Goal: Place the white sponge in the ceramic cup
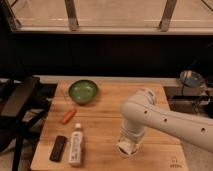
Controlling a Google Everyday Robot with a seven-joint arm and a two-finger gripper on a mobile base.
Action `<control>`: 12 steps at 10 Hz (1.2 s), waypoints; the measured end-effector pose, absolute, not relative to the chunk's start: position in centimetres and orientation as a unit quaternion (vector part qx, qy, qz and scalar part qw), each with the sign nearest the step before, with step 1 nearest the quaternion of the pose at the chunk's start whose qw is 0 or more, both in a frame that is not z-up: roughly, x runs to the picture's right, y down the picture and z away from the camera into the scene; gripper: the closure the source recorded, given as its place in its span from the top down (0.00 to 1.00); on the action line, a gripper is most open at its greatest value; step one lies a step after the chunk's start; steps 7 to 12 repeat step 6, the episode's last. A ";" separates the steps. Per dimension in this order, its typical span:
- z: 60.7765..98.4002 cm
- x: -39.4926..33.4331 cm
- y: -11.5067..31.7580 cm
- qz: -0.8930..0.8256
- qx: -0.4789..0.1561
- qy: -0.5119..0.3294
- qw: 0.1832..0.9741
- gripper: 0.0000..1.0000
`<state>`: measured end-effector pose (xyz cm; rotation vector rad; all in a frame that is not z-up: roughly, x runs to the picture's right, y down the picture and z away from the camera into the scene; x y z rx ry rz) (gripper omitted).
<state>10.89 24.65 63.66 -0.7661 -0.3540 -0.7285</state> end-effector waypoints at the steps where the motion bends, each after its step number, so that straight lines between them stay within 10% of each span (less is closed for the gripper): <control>1: 63.5 11.2 24.6 -0.344 -0.363 -0.164 0.850 0.61; 12: 61.7 12.0 22.4 -0.323 -0.326 -0.148 0.876 0.61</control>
